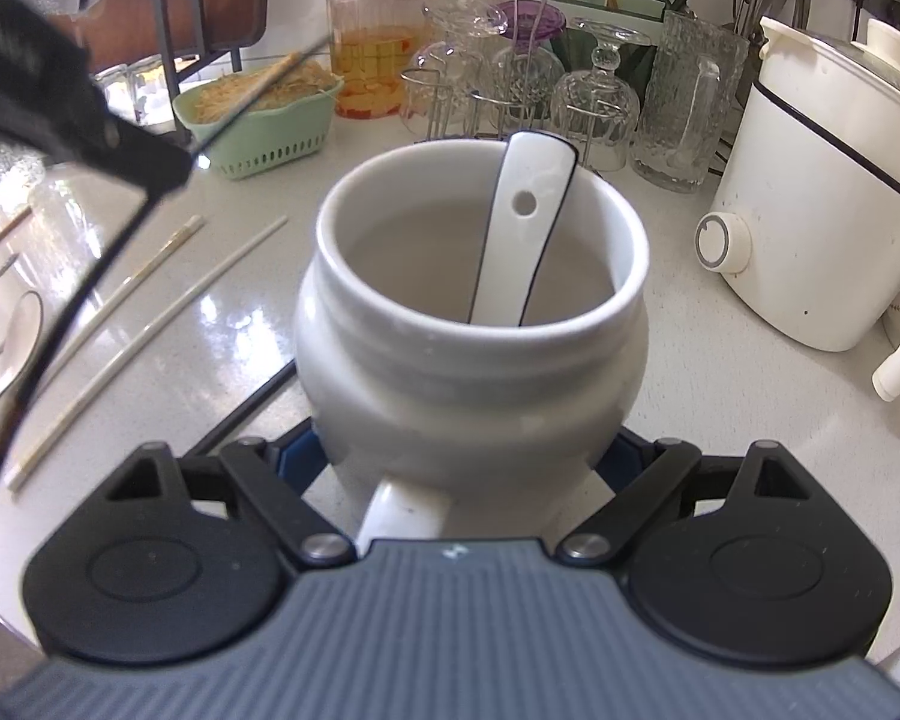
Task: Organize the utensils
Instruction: 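Drop the black chopstick into the mug beside the spoon with the left gripper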
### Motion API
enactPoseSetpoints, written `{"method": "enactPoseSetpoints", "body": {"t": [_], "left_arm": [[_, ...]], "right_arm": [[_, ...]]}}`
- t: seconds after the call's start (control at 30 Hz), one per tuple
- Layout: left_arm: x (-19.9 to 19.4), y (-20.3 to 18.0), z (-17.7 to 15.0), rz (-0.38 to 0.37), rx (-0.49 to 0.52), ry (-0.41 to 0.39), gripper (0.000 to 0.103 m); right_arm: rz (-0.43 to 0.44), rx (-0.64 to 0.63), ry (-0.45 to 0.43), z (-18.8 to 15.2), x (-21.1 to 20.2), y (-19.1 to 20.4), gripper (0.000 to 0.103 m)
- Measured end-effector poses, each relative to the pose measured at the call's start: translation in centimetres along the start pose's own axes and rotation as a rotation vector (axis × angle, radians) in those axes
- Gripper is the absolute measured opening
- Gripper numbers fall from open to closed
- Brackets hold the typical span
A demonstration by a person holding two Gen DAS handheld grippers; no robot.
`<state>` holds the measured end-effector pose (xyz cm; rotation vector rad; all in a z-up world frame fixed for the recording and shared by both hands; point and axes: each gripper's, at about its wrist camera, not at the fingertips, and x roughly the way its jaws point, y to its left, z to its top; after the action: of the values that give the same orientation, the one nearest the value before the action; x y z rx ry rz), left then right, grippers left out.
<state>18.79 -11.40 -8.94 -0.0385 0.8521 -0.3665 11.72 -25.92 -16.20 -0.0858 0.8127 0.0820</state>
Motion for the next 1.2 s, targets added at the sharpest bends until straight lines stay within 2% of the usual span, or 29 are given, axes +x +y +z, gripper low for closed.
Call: {"method": "enactPoseSetpoints", "body": {"t": [0.17, 0.4, 0.57, 0.77, 0.93, 1.2], "left_arm": [[-2.7, -0.8, 2.8, -0.066, -0.047, -0.107, 0.005], [-5.8, -4.2, 7.6, -0.152, -0.018, -0.328, 0.005], [-5.0, -6.6, 9.0, -0.219, -0.009, -0.395, 0.005], [-0.9, -8.9, 8.0, -0.268, 0.029, -0.339, 0.005], [1.5, -8.8, 5.9, -0.286, 0.029, -0.289, 0.005], [2.6, -7.8, 4.3, -0.269, 0.042, -0.268, 0.005]], "right_arm": [[0.002, -0.005, 0.0, 0.0, -0.1, 0.0, 0.092], [0.005, -0.006, 0.001, 0.1, 0.0, 0.0, 0.092], [0.009, 0.001, -0.006, -0.1, -0.1, 0.0, 0.092], [0.023, 0.01, -0.017, 0.0, -0.1, -0.3, 0.092], [0.038, 0.022, -0.024, 0.1, -0.1, -0.7, 0.091], [0.055, 0.04, -0.032, 0.0, -0.1, -1.1, 0.091]]}}
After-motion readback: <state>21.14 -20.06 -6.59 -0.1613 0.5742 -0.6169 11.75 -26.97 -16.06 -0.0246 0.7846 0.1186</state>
